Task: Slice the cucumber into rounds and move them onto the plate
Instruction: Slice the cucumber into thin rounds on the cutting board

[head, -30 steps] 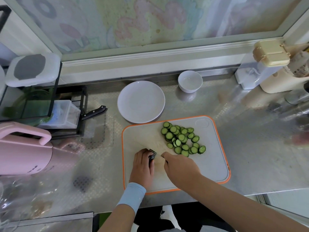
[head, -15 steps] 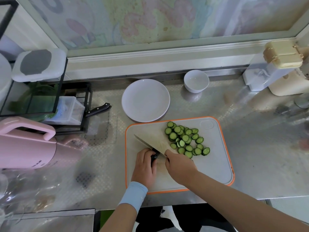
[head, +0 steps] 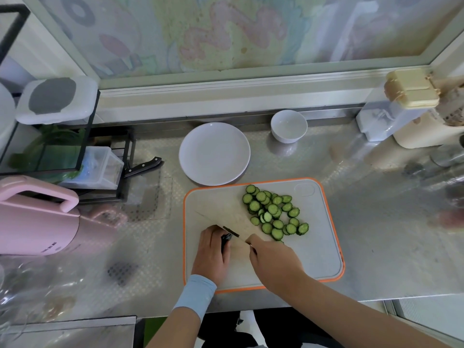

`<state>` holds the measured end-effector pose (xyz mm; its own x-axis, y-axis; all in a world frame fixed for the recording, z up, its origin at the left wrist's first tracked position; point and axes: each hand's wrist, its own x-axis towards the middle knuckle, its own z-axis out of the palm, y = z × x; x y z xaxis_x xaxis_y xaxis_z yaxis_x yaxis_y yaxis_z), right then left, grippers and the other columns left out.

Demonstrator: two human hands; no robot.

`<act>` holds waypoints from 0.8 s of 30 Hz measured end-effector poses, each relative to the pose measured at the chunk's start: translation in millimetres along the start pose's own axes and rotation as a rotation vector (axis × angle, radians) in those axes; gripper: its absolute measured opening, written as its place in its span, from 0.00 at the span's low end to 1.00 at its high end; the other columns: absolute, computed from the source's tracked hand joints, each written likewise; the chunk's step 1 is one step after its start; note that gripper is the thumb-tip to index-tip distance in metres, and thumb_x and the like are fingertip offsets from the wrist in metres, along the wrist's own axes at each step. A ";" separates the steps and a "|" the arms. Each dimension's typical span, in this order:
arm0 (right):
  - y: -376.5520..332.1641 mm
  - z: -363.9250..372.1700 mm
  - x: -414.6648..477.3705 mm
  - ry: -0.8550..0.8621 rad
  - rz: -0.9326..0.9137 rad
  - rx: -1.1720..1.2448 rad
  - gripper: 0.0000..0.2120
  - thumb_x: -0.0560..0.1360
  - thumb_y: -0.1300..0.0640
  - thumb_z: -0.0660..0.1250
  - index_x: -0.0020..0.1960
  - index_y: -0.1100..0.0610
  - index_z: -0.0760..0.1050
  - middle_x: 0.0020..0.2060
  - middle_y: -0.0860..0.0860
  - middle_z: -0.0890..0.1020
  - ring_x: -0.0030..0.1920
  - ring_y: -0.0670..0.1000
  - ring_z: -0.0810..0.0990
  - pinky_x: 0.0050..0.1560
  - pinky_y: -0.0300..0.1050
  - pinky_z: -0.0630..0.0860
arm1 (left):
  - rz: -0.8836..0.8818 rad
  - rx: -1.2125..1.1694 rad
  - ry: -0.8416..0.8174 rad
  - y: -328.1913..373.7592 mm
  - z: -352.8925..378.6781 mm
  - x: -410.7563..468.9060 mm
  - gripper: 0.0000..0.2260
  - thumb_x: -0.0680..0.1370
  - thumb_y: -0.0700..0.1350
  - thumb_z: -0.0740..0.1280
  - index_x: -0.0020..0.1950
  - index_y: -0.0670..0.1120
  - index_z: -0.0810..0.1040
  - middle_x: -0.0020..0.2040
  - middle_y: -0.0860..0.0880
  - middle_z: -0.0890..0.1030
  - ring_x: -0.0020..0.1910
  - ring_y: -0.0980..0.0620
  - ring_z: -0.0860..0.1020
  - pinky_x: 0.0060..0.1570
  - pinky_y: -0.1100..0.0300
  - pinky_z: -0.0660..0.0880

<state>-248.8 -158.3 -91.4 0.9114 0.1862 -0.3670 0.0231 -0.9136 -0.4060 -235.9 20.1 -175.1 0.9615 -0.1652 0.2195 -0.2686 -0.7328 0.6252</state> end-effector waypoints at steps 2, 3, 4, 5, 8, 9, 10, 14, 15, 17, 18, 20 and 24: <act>1.6 -0.8 -3.0 -0.001 0.012 -0.007 0.08 0.82 0.51 0.52 0.56 0.48 0.68 0.30 0.50 0.76 0.32 0.55 0.76 0.34 0.50 0.75 | -0.002 0.005 -0.002 -0.9 0.8 -0.5 0.11 0.77 0.45 0.61 0.59 0.46 0.69 0.57 0.48 0.69 0.56 0.48 0.71 0.57 0.60 0.71; 2.6 -0.8 -4.3 -0.007 0.016 -0.014 0.08 0.82 0.51 0.51 0.56 0.49 0.68 0.31 0.50 0.76 0.33 0.55 0.76 0.35 0.50 0.76 | -0.003 0.007 -0.004 -1.4 1.0 -0.8 0.11 0.77 0.45 0.61 0.59 0.46 0.69 0.57 0.48 0.69 0.56 0.48 0.71 0.57 0.59 0.71; 3.9 -1.0 -5.6 -0.013 0.018 -0.022 0.09 0.82 0.51 0.51 0.56 0.49 0.68 0.32 0.50 0.77 0.34 0.55 0.77 0.35 0.50 0.76 | -0.002 0.008 -0.007 -1.8 1.3 -1.1 0.11 0.77 0.44 0.61 0.59 0.45 0.70 0.57 0.48 0.69 0.56 0.48 0.72 0.57 0.59 0.71; 5.3 -1.0 -6.9 -0.017 0.021 -0.028 0.09 0.82 0.51 0.51 0.56 0.49 0.68 0.32 0.50 0.77 0.34 0.55 0.77 0.35 0.49 0.76 | 0.000 0.007 -0.010 -2.1 1.3 -1.5 0.11 0.77 0.44 0.61 0.59 0.45 0.70 0.57 0.48 0.69 0.56 0.47 0.72 0.58 0.58 0.71; 8.2 -2.6 -9.9 -0.029 0.026 -0.033 0.08 0.82 0.50 0.51 0.55 0.50 0.68 0.34 0.50 0.78 0.35 0.55 0.77 0.36 0.49 0.77 | 0.009 0.005 -0.013 -2.2 1.6 -2.2 0.11 0.77 0.44 0.62 0.59 0.45 0.70 0.58 0.47 0.70 0.56 0.47 0.72 0.59 0.59 0.70; 8.7 -3.5 -10.0 -0.032 0.025 -0.031 0.09 0.82 0.50 0.51 0.55 0.50 0.68 0.34 0.51 0.78 0.35 0.55 0.77 0.36 0.49 0.77 | 0.010 0.001 -0.010 -1.9 1.6 -2.2 0.11 0.77 0.43 0.62 0.59 0.45 0.70 0.58 0.48 0.70 0.56 0.47 0.72 0.59 0.60 0.70; 9.0 -4.5 -10.0 -0.034 0.023 -0.029 0.09 0.82 0.51 0.51 0.55 0.50 0.68 0.34 0.51 0.78 0.35 0.56 0.77 0.36 0.49 0.77 | 0.009 -0.003 -0.007 -1.5 1.6 -2.0 0.11 0.77 0.43 0.62 0.58 0.45 0.70 0.58 0.48 0.70 0.56 0.47 0.72 0.59 0.60 0.69; 8.9 -7.6 -6.4 -0.045 0.016 -0.016 0.08 0.82 0.51 0.52 0.53 0.50 0.68 0.33 0.51 0.77 0.34 0.56 0.77 0.35 0.48 0.75 | 0.000 -0.006 -0.006 -1.4 1.7 -2.0 0.11 0.77 0.44 0.61 0.58 0.45 0.70 0.57 0.48 0.70 0.56 0.48 0.72 0.59 0.60 0.69; 8.8 -7.7 -4.9 -0.052 0.019 -0.009 0.07 0.82 0.51 0.52 0.52 0.51 0.68 0.33 0.51 0.76 0.34 0.56 0.77 0.34 0.48 0.74 | -0.002 -0.008 -0.006 -1.5 1.6 -2.0 0.11 0.77 0.44 0.61 0.58 0.45 0.70 0.57 0.48 0.70 0.56 0.48 0.72 0.59 0.61 0.69; 8.5 -7.7 -2.0 -0.064 0.023 0.001 0.06 0.81 0.52 0.52 0.51 0.51 0.67 0.32 0.51 0.75 0.34 0.56 0.76 0.34 0.47 0.72 | -0.010 -0.012 -0.002 -1.3 1.8 -1.7 0.10 0.77 0.44 0.61 0.58 0.45 0.71 0.57 0.48 0.69 0.56 0.48 0.71 0.59 0.62 0.69; 8.3 -7.1 -0.6 -0.067 0.024 0.002 0.06 0.81 0.52 0.52 0.50 0.51 0.66 0.32 0.51 0.75 0.34 0.56 0.76 0.33 0.47 0.71 | -0.016 -0.013 -0.001 -1.0 1.9 -1.6 0.10 0.77 0.44 0.61 0.58 0.45 0.71 0.57 0.49 0.69 0.56 0.49 0.71 0.58 0.62 0.68; 7.5 -5.1 3.0 -0.074 0.024 -0.001 0.06 0.81 0.52 0.52 0.48 0.51 0.65 0.31 0.51 0.75 0.33 0.56 0.76 0.30 0.45 0.68 | -0.021 -0.010 -0.001 -0.5 2.1 -1.4 0.10 0.77 0.45 0.60 0.57 0.45 0.71 0.57 0.49 0.69 0.56 0.49 0.71 0.58 0.62 0.69; 3.9 1.8 13.3 -0.093 0.043 0.006 0.05 0.81 0.52 0.52 0.46 0.50 0.62 0.31 0.52 0.74 0.30 0.56 0.73 0.28 0.44 0.66 | -0.042 -0.018 -0.005 -0.8 1.8 -0.7 0.10 0.77 0.45 0.60 0.57 0.46 0.71 0.57 0.49 0.70 0.55 0.49 0.71 0.56 0.61 0.70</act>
<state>-237.3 -158.7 -99.4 0.8692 0.1800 -0.4605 -0.0177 -0.9195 -0.3928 -236.2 19.7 -177.1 0.9722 -0.1378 0.1893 -0.2291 -0.7270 0.6473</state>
